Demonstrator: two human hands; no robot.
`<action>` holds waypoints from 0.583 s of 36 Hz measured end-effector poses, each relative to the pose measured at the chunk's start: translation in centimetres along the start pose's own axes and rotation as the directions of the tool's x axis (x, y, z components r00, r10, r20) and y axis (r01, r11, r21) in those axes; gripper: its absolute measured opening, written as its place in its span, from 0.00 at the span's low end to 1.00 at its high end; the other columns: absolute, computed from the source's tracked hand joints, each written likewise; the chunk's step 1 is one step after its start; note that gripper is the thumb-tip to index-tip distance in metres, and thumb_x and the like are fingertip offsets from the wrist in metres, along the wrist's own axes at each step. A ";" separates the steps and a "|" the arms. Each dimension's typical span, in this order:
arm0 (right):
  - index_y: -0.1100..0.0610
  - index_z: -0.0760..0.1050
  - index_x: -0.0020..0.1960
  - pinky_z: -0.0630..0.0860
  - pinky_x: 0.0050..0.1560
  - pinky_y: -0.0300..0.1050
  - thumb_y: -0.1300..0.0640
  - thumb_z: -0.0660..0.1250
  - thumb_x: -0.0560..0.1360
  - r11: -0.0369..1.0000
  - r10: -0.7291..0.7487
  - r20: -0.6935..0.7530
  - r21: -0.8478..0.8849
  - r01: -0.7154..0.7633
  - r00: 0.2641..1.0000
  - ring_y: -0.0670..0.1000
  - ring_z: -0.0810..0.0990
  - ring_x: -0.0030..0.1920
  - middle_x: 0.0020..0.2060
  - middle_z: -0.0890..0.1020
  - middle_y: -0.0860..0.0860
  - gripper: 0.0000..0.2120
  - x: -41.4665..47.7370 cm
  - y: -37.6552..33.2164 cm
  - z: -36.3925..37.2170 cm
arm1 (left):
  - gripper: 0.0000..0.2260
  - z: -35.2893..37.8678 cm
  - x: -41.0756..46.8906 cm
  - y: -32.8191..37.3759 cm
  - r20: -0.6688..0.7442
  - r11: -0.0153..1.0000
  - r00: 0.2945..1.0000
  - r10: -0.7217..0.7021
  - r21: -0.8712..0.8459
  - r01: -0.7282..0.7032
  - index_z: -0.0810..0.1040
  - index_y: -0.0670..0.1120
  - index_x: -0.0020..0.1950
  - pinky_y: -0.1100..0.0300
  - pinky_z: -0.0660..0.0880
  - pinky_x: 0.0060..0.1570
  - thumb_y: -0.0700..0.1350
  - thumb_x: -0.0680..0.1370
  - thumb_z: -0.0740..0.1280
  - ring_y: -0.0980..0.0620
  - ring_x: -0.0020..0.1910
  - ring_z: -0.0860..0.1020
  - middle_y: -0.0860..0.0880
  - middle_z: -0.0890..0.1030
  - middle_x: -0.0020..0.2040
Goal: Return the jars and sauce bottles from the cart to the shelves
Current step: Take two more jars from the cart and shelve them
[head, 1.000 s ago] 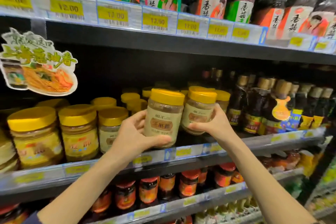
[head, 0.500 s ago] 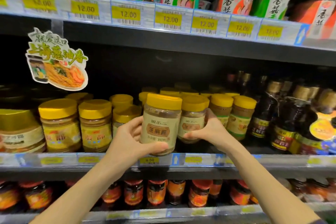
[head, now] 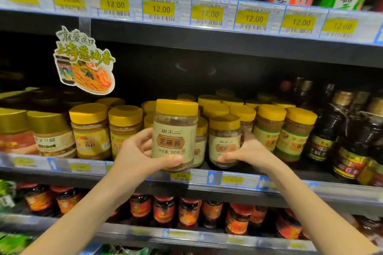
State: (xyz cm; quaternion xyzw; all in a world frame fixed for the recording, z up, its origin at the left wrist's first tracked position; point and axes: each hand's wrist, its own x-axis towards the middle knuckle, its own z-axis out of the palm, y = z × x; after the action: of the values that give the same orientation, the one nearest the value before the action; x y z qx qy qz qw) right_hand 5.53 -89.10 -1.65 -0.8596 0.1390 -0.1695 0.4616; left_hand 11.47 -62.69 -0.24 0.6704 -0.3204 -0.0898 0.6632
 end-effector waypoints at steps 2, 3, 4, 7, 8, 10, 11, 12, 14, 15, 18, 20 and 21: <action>0.50 0.63 0.62 0.74 0.47 0.32 0.59 0.81 0.57 1.000 0.004 0.018 -0.028 -0.004 1.000 0.38 0.76 0.48 0.49 0.76 0.41 0.40 -0.1 0.2 -0.1 | 0.28 0.0 0.0 0.0 -0.008 1.000 1.000 -0.003 -0.002 0.002 0.77 0.52 0.55 0.70 0.77 0.41 0.46 0.56 0.77 0.59 0.48 0.82 0.58 0.84 0.49; 0.50 0.63 0.62 0.74 0.50 0.35 0.59 0.82 0.56 0.999 0.007 0.023 -0.037 -0.007 1.000 0.39 0.76 0.49 0.49 0.76 0.41 0.40 -0.1 0.3 -0.1 | 0.29 0.0 0.0 -0.1 -0.011 1.000 1.000 -0.004 -0.002 0.004 0.77 0.52 0.55 0.70 0.77 0.41 0.46 0.55 0.77 0.59 0.48 0.82 0.58 0.84 0.49; 0.51 0.63 0.61 0.75 0.52 0.37 0.59 0.82 0.56 0.999 0.008 0.026 -0.047 -0.007 1.000 0.40 0.76 0.49 0.50 0.76 0.41 0.40 -0.1 0.4 -0.1 | 0.29 0.0 0.0 -0.1 -0.012 1.000 1.000 -0.005 -0.004 0.005 0.77 0.51 0.56 0.70 0.77 0.41 0.46 0.55 0.77 0.59 0.48 0.82 0.58 0.84 0.49; 0.52 0.65 0.62 0.75 0.54 0.41 0.56 0.82 0.54 0.996 0.007 0.029 -0.094 -0.005 1.000 0.43 0.78 0.51 0.51 0.78 0.44 0.41 0.2 0.7 -0.3 | 0.29 0.2 0.0 0.0 -0.007 1.000 1.000 -0.011 -0.011 0.011 0.76 0.51 0.56 0.70 0.77 0.41 0.44 0.56 0.77 0.59 0.48 0.82 0.58 0.84 0.49; 0.53 0.65 0.62 0.76 0.56 0.43 0.53 0.83 0.53 0.993 0.010 0.027 -0.120 -0.007 1.000 0.46 0.78 0.53 0.53 0.78 0.46 0.43 0.3 0.7 -0.3 | 0.28 0.2 -0.1 0.0 -0.004 1.000 1.000 -0.012 -0.011 0.012 0.76 0.51 0.56 0.70 0.77 0.40 0.43 0.56 0.77 0.59 0.48 0.82 0.58 0.84 0.49; 0.53 0.65 0.64 0.76 0.59 0.48 0.49 0.83 0.50 0.985 0.009 0.030 -0.173 -0.003 1.000 0.49 0.78 0.56 0.55 0.79 0.48 0.47 0.5 1.0 -0.2 | 0.27 0.4 -0.2 0.0 -0.002 1.000 1.000 -0.015 -0.006 0.015 0.77 0.52 0.54 0.71 0.76 0.39 0.43 0.56 0.76 0.60 0.47 0.82 0.59 0.84 0.48; 0.53 0.65 0.64 0.76 0.59 0.49 0.47 0.82 0.49 0.982 0.007 0.037 -0.190 0.000 0.999 0.49 0.78 0.56 0.56 0.79 0.49 0.48 0.5 1.0 -0.1 | 0.27 0.4 -0.2 -0.1 0.000 1.000 1.000 -0.018 -0.005 0.018 0.76 0.52 0.54 0.71 0.76 0.39 0.43 0.56 0.76 0.61 0.47 0.82 0.60 0.84 0.48; 0.53 0.65 0.64 0.76 0.59 0.50 0.45 0.82 0.48 0.980 0.009 0.046 -0.197 0.001 0.999 0.49 0.78 0.56 0.56 0.79 0.49 0.49 0.5 1.1 0.1 | 0.27 0.4 -0.2 -0.1 0.003 1.000 1.000 -0.021 -0.005 0.021 0.76 0.52 0.54 0.71 0.76 0.40 0.43 0.56 0.77 0.60 0.48 0.82 0.59 0.84 0.48; 0.52 0.67 0.64 0.77 0.59 0.52 0.42 0.81 0.45 0.981 0.015 0.057 -0.196 -0.003 0.998 0.49 0.79 0.55 0.55 0.80 0.48 0.51 0.6 1.2 0.1 | 0.29 0.5 -0.3 -0.2 0.012 1.000 1.000 -0.025 -0.004 0.025 0.76 0.49 0.56 0.71 0.77 0.41 0.43 0.57 0.77 0.59 0.48 0.82 0.58 0.84 0.49; 0.52 0.67 0.63 0.77 0.59 0.52 0.42 0.81 0.45 0.981 0.015 0.062 -0.192 -0.003 0.998 0.49 0.79 0.55 0.55 0.81 0.48 0.50 0.7 1.2 0.1 | 0.29 0.6 -0.3 -0.3 0.016 1.000 1.000 -0.026 -0.001 0.026 0.76 0.49 0.57 0.70 0.77 0.41 0.43 0.57 0.77 0.59 0.48 0.82 0.57 0.84 0.49; 0.53 0.66 0.64 0.76 0.59 0.51 0.48 0.83 0.48 0.985 0.025 0.071 -0.172 -0.013 0.997 0.50 0.79 0.56 0.55 0.80 0.49 0.48 0.8 1.3 0.1 | 0.29 0.9 -0.4 -0.4 0.022 1.000 0.999 -0.030 0.008 0.030 0.76 0.50 0.57 0.71 0.76 0.40 0.43 0.56 0.77 0.60 0.48 0.82 0.58 0.84 0.49; 0.53 0.66 0.64 0.76 0.59 0.51 0.50 0.83 0.50 0.987 0.031 0.074 -0.162 -0.019 0.997 0.50 0.79 0.56 0.55 0.80 0.49 0.47 0.8 1.4 0.1 | 0.31 1.3 -0.2 -0.6 0.019 0.999 0.999 -0.040 0.002 0.040 0.76 0.50 0.57 0.70 0.77 0.41 0.44 0.55 0.78 0.59 0.48 0.82 0.58 0.84 0.49; 0.53 0.66 0.64 0.76 0.59 0.51 0.50 0.83 0.49 0.988 0.030 0.074 -0.156 -0.018 0.997 0.50 0.79 0.56 0.55 0.80 0.49 0.47 0.8 1.4 0.1 | 0.33 1.6 -0.1 -0.7 0.015 0.999 0.999 -0.044 0.000 0.044 0.75 0.50 0.58 0.69 0.77 0.42 0.46 0.54 0.78 0.59 0.49 0.82 0.56 0.84 0.50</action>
State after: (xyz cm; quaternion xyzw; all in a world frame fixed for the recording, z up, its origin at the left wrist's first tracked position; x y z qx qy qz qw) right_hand 6.19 -90.04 -2.75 -0.8970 0.1445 -0.1195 0.4002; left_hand 10.73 -63.99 -1.10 0.6764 -0.3104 -0.1095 0.6588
